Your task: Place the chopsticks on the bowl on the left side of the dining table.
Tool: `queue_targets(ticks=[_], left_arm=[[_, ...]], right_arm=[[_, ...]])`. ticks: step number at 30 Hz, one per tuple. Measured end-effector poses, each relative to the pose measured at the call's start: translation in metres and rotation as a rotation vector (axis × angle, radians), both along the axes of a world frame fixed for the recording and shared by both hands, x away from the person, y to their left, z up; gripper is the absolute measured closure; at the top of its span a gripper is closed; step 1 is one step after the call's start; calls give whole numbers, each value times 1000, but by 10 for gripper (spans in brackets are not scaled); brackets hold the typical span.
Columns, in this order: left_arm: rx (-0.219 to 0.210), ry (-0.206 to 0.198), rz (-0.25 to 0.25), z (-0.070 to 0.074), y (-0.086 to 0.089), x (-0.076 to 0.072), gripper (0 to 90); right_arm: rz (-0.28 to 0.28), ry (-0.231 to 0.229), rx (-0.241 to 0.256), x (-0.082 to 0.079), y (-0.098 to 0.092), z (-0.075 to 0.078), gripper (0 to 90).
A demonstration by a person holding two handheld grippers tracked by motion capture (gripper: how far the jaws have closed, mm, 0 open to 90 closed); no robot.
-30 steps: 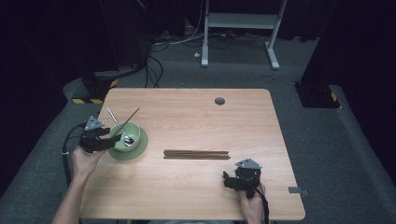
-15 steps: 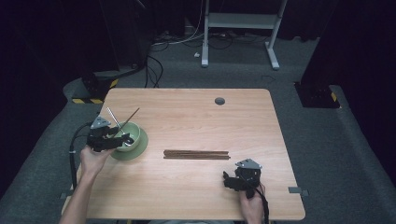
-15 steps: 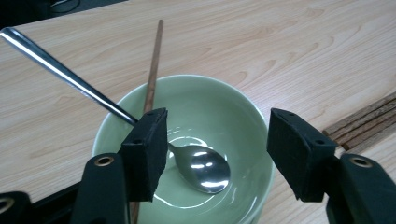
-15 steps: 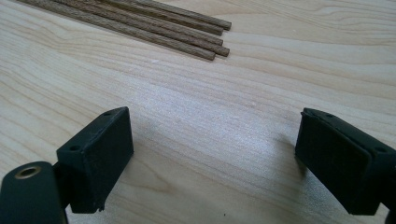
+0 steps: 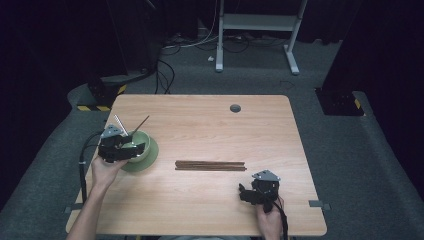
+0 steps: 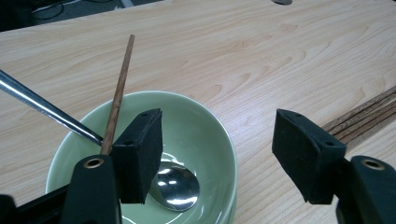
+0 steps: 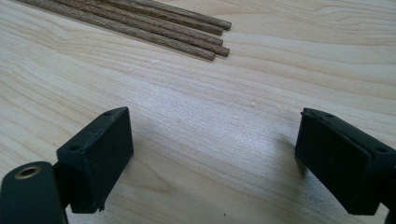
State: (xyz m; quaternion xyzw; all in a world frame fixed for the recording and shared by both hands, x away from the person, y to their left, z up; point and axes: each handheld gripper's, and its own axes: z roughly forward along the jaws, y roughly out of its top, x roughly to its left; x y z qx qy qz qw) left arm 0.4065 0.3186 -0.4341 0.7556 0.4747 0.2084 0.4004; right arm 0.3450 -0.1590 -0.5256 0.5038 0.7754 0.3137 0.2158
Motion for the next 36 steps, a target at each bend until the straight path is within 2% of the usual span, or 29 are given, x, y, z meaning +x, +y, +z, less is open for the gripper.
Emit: queue_targets(ticks=[7,8,13,18,22,28,33,36], left_arm=[[-6,-11,-8,0,-9,-2,333],[-12,1,-9,0,-13,-2,332],[-29,4,-38,1,-27,-5,329],[-23,11,-57,-2,-39,-4,329],[-18,18,-67,-3,-44,-3,329],[-41,17,-78,-5,-51,-3,321],[-29,19,-84,-5,-56,-3,310],[-16,4,-100,-6,-61,-4,306]], right_arm=[[-1,0,1,0,0,0,109],[-1,1,1,0,0,0,109],[-2,1,1,0,0,0,109],[-2,0,1,0,0,0,109],[-2,0,0,0,0,0,109],[-1,0,0,0,0,0,109],[-1,0,0,0,0,0,109],[-2,0,1,0,0,0,109]])
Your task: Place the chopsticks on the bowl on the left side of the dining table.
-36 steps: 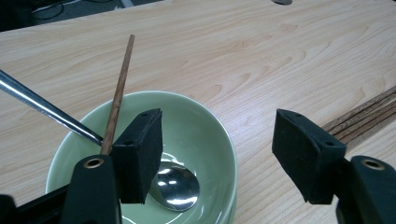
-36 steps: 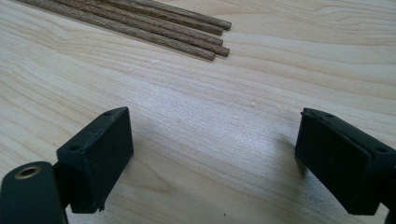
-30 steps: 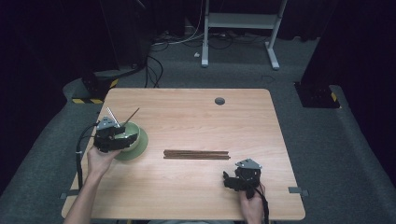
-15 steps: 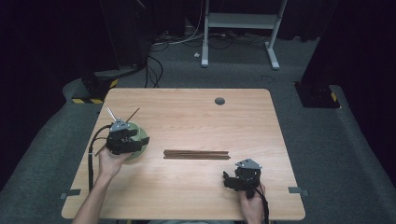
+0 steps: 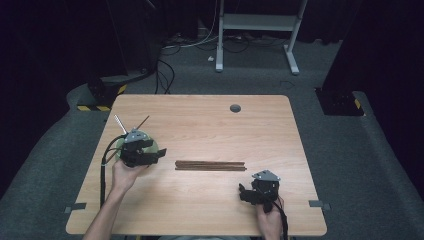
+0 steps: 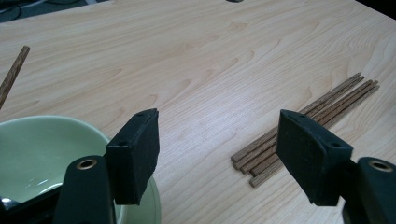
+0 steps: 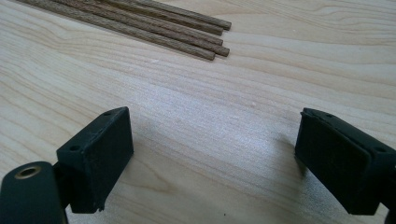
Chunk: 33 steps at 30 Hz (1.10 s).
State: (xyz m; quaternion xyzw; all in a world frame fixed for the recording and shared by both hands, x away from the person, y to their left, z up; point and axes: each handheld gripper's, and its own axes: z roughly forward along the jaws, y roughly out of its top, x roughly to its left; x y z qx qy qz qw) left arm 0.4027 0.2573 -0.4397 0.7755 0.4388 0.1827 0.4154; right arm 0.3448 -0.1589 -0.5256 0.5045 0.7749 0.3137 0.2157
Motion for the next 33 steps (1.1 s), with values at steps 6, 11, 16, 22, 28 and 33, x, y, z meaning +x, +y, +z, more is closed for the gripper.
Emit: queue_targets(ticks=[6,11,16,22,28,33], left_arm=[[7,-5,-14,-1,-9,0,298],[1,0,-33,-3,-23,3,294],[0,-7,-53,-3,-33,4,294],[-33,-4,-79,-5,-40,3,292],[-62,-7,-99,-6,-44,1,288],[-68,-7,-128,-6,-50,0,283]], right_arm=[[0,0,0,0,0,0,109],[1,-1,0,0,0,0,109],[1,-1,0,0,0,0,109],[1,-1,0,0,0,0,109],[1,-1,0,0,0,0,109],[2,-1,0,0,0,0,109]])
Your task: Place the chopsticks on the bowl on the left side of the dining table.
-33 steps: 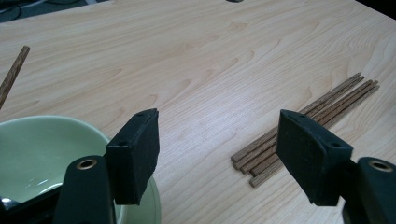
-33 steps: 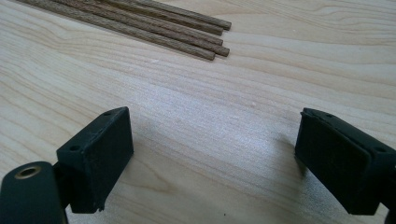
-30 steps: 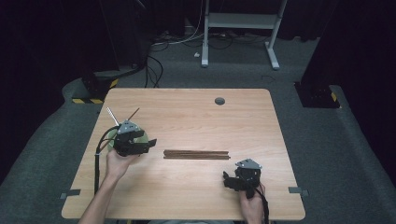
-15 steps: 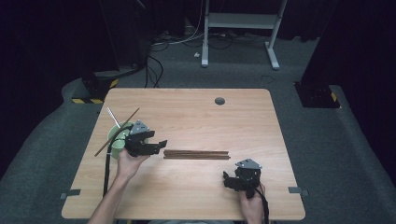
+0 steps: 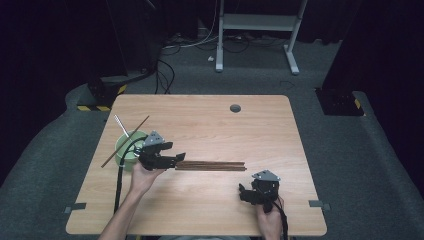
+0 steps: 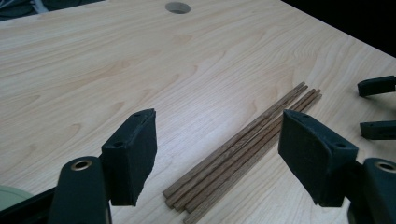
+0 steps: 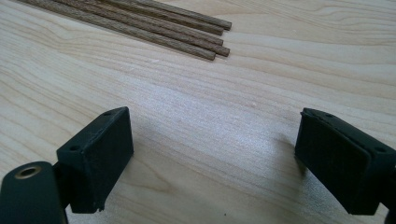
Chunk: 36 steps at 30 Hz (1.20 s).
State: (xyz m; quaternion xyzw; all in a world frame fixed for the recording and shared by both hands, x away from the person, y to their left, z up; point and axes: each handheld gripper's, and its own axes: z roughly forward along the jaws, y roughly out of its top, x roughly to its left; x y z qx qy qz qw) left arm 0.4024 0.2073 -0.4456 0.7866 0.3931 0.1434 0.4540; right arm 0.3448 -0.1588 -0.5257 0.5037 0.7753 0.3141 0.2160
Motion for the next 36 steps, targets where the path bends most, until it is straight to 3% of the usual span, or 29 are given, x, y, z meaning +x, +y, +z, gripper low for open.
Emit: queue_targets(ticks=[9,18,30,36], left_arm=[[14,11,-24,-5,-8,0,292],[42,-5,-53,-8,-19,0,308],[44,6,-82,-15,-32,2,302],[33,33,-114,-21,-41,7,301]], right_arm=[[1,0,0,0,0,0,110],[0,1,0,0,0,0,109],[0,0,0,0,0,0,109],[0,0,0,0,0,0,110]])
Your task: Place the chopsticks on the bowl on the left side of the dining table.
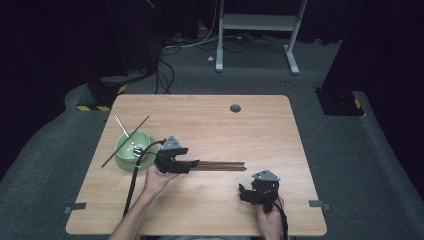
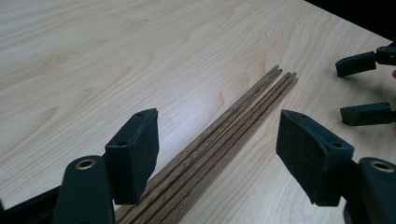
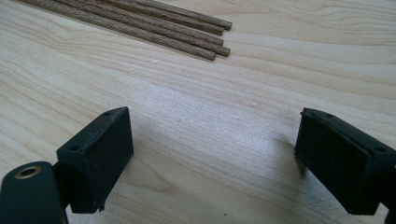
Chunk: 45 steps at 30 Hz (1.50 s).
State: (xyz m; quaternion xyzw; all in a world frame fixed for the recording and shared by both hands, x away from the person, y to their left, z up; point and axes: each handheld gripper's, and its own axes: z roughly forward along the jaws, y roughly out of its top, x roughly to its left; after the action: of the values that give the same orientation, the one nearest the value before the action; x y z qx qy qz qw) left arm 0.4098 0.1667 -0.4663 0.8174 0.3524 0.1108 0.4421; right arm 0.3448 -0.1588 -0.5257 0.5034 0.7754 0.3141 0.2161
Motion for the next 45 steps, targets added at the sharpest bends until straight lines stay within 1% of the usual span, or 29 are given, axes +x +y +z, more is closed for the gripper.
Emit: queue_targets(ticks=[1,4,7,8,12,15,23,26,27,28,29,30,36,37,38,43,45], left_arm=[[10,5,-2,-2,-4,2,301],[21,11,-8,-6,-9,5,304],[22,15,-11,-8,-12,7,327],[32,16,-8,-10,-15,8,346],[31,19,-3,-12,-19,11,366],[40,18,-1,-14,-23,13,389],[52,14,20,-21,-31,19,401],[66,32,28,-26,-35,24,402],[75,32,29,-27,-36,25,401],[75,32,29,-27,-36,25,402],[92,34,35,-29,-38,27,404],[98,34,35,-30,-39,28,407],[120,54,48,-36,-44,32,417],[135,56,51,-38,-45,33,422],[140,60,56,-39,-45,33,427],[149,69,66,-41,-45,35,448],[142,75,72,-42,-45,36,463]], right_arm=[[0,0,0,0,0,0,110],[0,1,0,0,0,0,110],[1,1,0,0,0,0,109],[3,1,0,0,0,0,110],[4,3,1,-1,1,0,110],[5,2,1,-1,1,0,110],[4,2,2,-1,1,0,109],[6,4,2,-1,1,0,110],[5,4,3,-1,1,0,110],[6,4,2,-1,1,0,110],[6,4,2,-1,1,0,109],[6,3,2,-1,1,0,109],[7,4,2,-1,1,0,110],[7,4,2,-1,1,0,110],[7,4,2,-1,1,0,109],[8,4,2,-1,1,0,109],[8,4,3,-1,1,0,109]])
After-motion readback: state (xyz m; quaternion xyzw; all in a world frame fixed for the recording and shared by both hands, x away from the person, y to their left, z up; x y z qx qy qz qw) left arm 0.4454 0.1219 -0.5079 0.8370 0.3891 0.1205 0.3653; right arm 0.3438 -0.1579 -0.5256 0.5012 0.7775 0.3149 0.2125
